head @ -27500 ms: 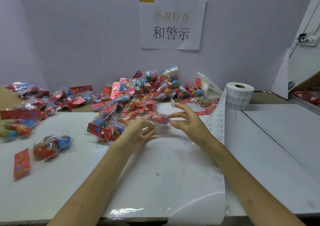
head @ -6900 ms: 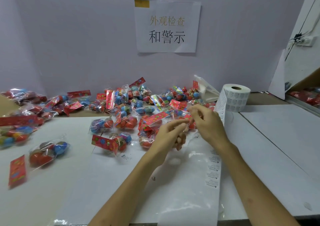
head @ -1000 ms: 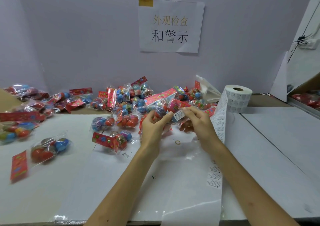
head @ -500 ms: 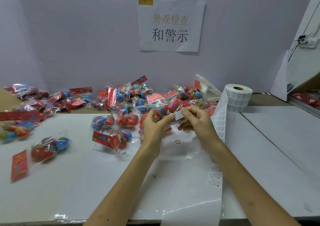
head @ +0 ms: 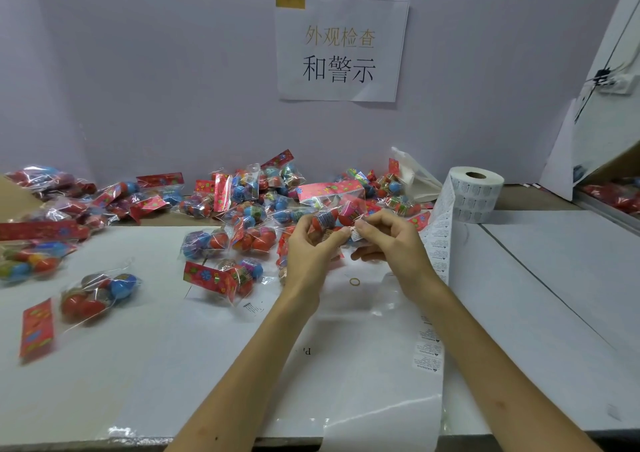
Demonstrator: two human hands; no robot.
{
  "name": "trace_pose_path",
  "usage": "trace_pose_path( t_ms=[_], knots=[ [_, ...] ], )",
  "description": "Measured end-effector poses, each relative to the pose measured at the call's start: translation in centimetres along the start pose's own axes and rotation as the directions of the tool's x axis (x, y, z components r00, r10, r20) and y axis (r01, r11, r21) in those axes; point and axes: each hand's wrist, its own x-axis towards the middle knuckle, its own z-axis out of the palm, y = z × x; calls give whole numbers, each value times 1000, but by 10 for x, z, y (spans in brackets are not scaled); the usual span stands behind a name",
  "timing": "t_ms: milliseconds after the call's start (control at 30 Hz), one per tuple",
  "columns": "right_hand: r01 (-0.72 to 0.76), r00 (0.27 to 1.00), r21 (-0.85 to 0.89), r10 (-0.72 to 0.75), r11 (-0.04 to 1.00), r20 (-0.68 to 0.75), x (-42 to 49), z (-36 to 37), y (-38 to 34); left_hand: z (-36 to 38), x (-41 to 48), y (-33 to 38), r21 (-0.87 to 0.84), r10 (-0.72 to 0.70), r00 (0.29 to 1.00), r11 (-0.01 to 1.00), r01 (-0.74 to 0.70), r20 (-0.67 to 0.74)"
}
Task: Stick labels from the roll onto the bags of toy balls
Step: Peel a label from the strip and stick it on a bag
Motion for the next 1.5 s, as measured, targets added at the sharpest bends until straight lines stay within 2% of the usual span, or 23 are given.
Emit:
trace_pose_path(
  t_ms=[233,400,533,700,900,1067,1267,1500],
  knots=[
    [25,999,14,-24,1000,-45,-1,-2,-2,4,-2,0,37,9,999,999,-10,47],
    [0,1000,38,0,999,-1,-1,-1,-2,1,1,-1,-50,-62,997,997,65,54],
    [-30,999,90,32,996,-27,0,-4,-3,0,1,0,-95,-52,996,994,59,72],
    [48,999,-1,-48,999,-12,-1,0,-1,-1,0,1,-127,-45,997,991,52,59],
    [25,998,60,-28,998,50,1,-3,0,-2,2,1,-237,-86,993,966,102,79],
    [-13,999,107,7,994,53,1,-1,-1,-3,3,1,-239,-82,994,966,97,71],
    [59,998,47,-60,997,22,0,0,1,-4,3,-1,-277,-85,992,955,109,98],
    [16,999,88,-20,996,47,2,-1,2,-3,4,-1,-302,-73,992,948,101,103]
  ],
)
